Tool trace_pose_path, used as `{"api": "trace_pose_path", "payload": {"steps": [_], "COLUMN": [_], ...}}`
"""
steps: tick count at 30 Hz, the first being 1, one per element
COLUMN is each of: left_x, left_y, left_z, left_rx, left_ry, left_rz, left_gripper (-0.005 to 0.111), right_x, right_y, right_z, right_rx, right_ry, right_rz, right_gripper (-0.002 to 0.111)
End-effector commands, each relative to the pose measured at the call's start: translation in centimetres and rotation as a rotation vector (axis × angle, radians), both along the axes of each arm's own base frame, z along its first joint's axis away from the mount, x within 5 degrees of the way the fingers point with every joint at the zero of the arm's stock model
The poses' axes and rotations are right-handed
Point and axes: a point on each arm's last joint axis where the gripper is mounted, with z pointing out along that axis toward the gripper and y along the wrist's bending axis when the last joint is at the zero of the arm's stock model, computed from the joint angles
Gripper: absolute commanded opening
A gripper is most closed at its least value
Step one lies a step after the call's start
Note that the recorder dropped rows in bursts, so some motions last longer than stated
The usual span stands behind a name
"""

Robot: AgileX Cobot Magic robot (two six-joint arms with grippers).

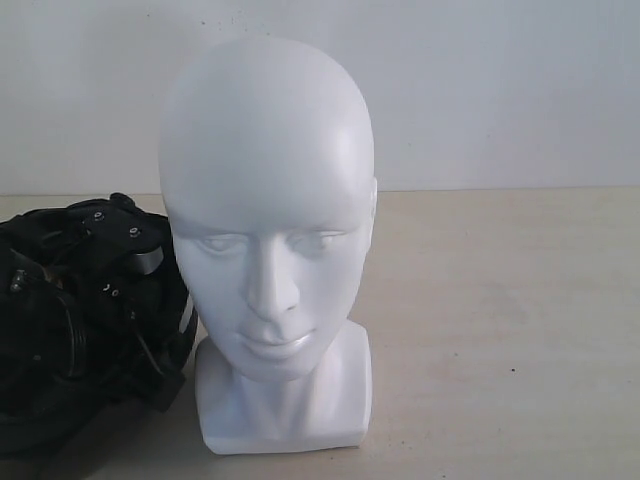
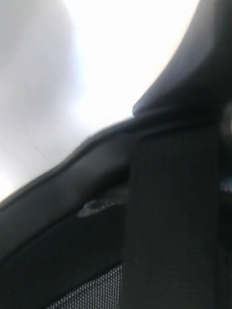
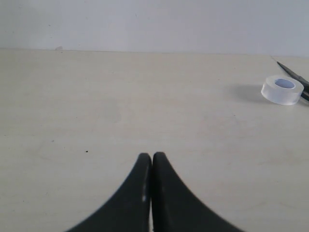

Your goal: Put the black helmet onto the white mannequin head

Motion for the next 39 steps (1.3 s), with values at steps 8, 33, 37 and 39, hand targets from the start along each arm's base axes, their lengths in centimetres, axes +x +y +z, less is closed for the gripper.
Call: {"api": "trace_pose_path", "payload": {"steps": [8,33,37,39], "left_x": [-0.1,-3.2,-4.2,-4.7], "left_y": [0.0,5.4,5.8,5.8], "left_z": [-0.1,8.0,9.5,10.3], "left_rx": [0.017,-0.163,-0.219,-0.247], "left_ry": [0.014,-0.112,-0.156,-0.177], "left_rz": [-0.027,0.223,0.250,0.253], "left_gripper": [0.004,0.004,0.004,0.004], "right_x": [0.0,0.0,0.0,0.0], "right_y": [0.0,0.0,0.0,0.0], "right_z": [0.1,0.1,0.1,0.1], "right_rx": [-0.006,-0.006,-0.006,-0.006], "right_ry": [-0.009,-0.009,-0.009,-0.009], "right_rz": [-0.002,-0.002,-0.002,-0.002], "right_gripper": [0.000,0.000,0.000,0.000]}}
